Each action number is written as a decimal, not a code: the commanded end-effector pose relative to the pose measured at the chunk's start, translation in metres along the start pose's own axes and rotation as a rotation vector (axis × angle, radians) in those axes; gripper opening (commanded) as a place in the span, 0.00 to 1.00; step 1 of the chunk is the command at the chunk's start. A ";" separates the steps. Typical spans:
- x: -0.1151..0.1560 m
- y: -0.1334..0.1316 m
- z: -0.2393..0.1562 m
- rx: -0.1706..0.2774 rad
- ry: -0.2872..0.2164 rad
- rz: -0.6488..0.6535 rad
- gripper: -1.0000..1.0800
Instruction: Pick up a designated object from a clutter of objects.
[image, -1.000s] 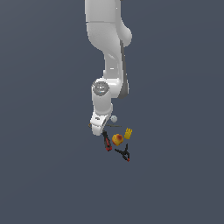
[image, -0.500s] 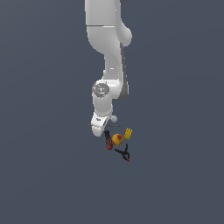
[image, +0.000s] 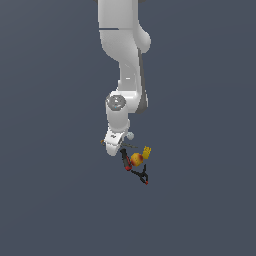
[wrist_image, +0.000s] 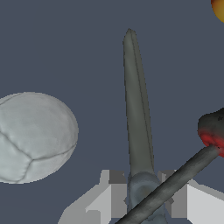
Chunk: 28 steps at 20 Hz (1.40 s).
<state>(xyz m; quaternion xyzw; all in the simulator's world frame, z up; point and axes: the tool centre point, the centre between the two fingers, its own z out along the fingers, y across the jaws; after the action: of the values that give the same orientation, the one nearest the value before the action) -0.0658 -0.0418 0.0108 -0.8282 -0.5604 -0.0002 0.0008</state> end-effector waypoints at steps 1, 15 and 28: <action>0.002 -0.001 -0.004 -0.001 0.000 -0.001 0.00; 0.032 -0.025 -0.071 -0.001 -0.001 0.000 0.00; 0.082 -0.065 -0.184 -0.002 -0.003 0.001 0.00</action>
<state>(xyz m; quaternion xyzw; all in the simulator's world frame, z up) -0.0932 0.0510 0.1803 -0.8284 -0.5601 0.0008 -0.0004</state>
